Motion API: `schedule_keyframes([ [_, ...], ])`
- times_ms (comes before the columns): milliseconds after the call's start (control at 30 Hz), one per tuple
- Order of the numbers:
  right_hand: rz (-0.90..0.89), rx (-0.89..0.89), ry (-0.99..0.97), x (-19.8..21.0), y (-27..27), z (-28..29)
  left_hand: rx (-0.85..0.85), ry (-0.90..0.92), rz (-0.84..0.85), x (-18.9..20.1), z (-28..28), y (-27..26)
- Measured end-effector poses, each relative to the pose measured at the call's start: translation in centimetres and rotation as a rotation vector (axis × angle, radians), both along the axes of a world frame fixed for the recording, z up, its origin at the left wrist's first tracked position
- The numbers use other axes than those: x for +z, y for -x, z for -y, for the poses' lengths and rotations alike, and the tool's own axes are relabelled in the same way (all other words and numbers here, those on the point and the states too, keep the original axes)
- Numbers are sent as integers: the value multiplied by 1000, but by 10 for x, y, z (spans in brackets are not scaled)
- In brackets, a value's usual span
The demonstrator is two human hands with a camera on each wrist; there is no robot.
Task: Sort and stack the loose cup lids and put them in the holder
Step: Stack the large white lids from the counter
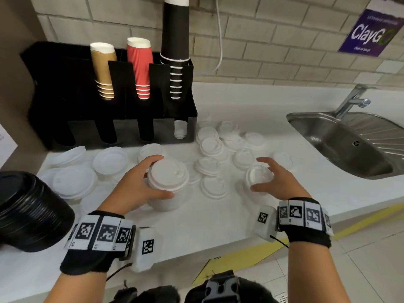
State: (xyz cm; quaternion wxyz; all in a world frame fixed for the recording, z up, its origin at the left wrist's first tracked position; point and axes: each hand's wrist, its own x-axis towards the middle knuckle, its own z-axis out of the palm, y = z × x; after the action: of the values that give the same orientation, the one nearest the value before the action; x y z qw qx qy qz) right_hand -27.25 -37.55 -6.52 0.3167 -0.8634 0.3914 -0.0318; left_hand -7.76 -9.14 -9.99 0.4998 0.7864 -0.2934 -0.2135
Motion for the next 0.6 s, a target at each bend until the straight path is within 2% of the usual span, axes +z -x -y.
schedule_keyframes([
  [133,-16,53,-28,-2,-14,3,0,6,6,-1,0,-1],
  [367,7,-191,111,4,7,58,-6,1,28,-3,0,-1],
  [467,-60,-216,43,3,14,75,-7,-1,28,-4,0,-2],
  [600,-207,-157,-62,2,16,83,-3,-16,23,-5,-1,-4],
])
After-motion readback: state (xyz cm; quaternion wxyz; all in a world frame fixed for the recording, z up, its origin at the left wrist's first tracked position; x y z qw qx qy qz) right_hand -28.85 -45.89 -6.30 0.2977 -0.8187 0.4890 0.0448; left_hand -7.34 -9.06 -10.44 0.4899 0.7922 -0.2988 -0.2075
